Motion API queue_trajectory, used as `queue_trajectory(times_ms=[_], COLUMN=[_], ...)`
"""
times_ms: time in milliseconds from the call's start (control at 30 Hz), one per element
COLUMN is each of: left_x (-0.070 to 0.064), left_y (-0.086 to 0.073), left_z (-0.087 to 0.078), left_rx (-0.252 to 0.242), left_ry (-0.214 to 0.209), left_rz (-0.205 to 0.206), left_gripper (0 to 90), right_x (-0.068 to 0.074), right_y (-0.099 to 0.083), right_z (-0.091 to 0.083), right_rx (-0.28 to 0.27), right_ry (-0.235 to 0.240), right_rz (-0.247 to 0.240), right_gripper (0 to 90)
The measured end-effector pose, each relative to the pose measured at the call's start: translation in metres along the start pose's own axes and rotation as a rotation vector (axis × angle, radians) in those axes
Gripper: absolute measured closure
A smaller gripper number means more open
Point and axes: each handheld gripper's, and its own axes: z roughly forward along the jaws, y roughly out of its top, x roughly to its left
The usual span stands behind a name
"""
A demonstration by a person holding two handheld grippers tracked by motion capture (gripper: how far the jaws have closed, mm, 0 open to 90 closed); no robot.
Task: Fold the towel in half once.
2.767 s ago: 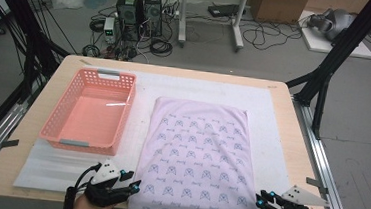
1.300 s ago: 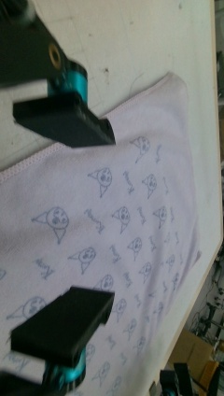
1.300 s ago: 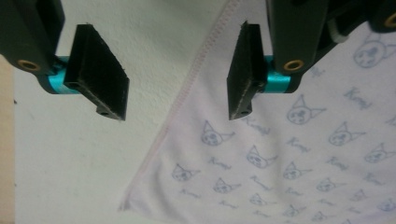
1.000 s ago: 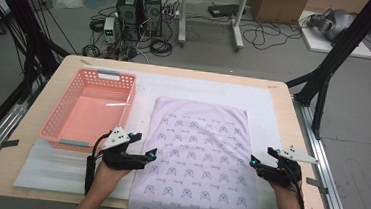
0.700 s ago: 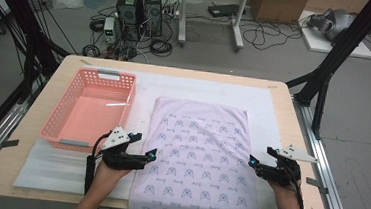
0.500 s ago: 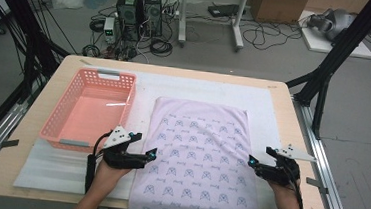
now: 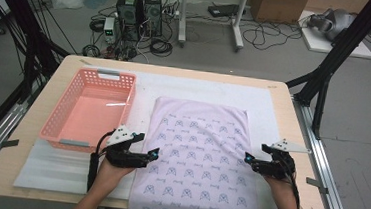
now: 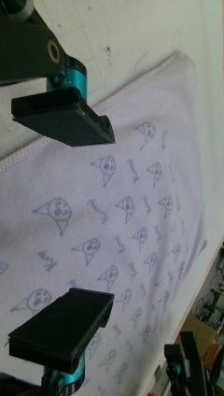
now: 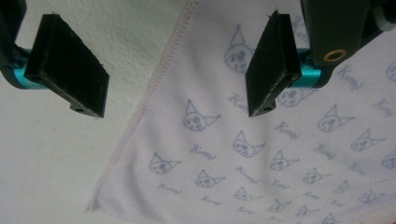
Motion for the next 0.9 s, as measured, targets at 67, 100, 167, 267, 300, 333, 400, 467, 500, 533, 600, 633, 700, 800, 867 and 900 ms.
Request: queue_trajectory(times_ms=[67, 100, 167, 267, 300, 333, 400, 467, 500, 533, 600, 633, 700, 800, 867, 900], left_x=[0.004, 0.005, 0.007, -0.001, -0.003, -0.003, -0.001, 0.003, 0.005, 0.007, 0.012, 0.014, 0.020, 0.029, 0.034, 0.035], left_y=[0.005, 0.009, 0.015, 0.025, 0.028, 0.032, 0.040, 0.049, 0.053, 0.055, 0.059, 0.060, 0.059, 0.052, 0.049, 0.048], left_z=[0.006, 0.011, 0.021, 0.038, 0.043, 0.048, 0.058, 0.065, 0.069, 0.072, 0.080, 0.084, 0.090, 0.098, 0.103, 0.105], left_rx=[0.007, 0.005, 0.005, 0.033, 0.035, 0.036, 0.036, 0.024, 0.031, 0.029, 0.058, 0.071, 0.074, 0.113, 0.146, 0.154], left_ry=[0.011, 0.016, 0.036, 0.054, 0.053, 0.059, 0.083, 0.103, 0.107, 0.118, 0.142, 0.151, 0.172, 0.212, 0.239, 0.256], left_rz=[-0.005, -0.019, -0.030, 0.007, 0.017, 0.024, 0.029, 0.021, 0.026, 0.030, 0.048, 0.057, 0.051, 0.032, 0.035, 0.032], left_gripper=[21.9, 22.1, 24.2, 25.3, 25.4, 25.6, 25.7, 26.2, 26.7, 27.6, 29.4, 30.5, 31.8, 33.6, 34.5, 35.0], right_x=[-0.002, -0.004, -0.007, -0.011, -0.013, -0.015, -0.017, -0.018, -0.019, -0.019, -0.020, -0.021, -0.023, -0.025, -0.026, -0.026], right_y=[0.001, 0.002, 0.004, 0.006, 0.007, 0.008, 0.011, 0.012, 0.014, 0.015, 0.017, 0.018, 0.020, 0.023, 0.026, 0.028], right_z=[0.003, 0.005, 0.009, 0.013, 0.014, 0.015, 0.017, 0.020, 0.022, 0.024, 0.027, 0.029, 0.033, 0.038, 0.042, 0.044], right_rx=[0.013, 0.019, 0.033, 0.045, 0.044, 0.046, 0.046, 0.047, 0.050, 0.054, 0.055, 0.051, 0.053, 0.063, 0.065, 0.068], right_ry=[0.007, 0.008, 0.006, 0.006, 0.007, 0.005, 0.000, -0.004, -0.005, -0.005, 0.000, 0.001, -0.001, -0.012, -0.018, -0.023], right_rz=[0.013, 0.020, 0.026, 0.046, 0.046, 0.048, 0.052, 0.056, 0.054, 0.054, 0.056, 0.052, 0.052, 0.053, 0.045, 0.051], right_gripper=[20.5, 20.5, 20.6, 23.0, 23.2, 23.2, 23.3, 23.9, 24.2, 24.3, 28.1, 29.2, 29.1, 29.2, 29.5, 29.7])
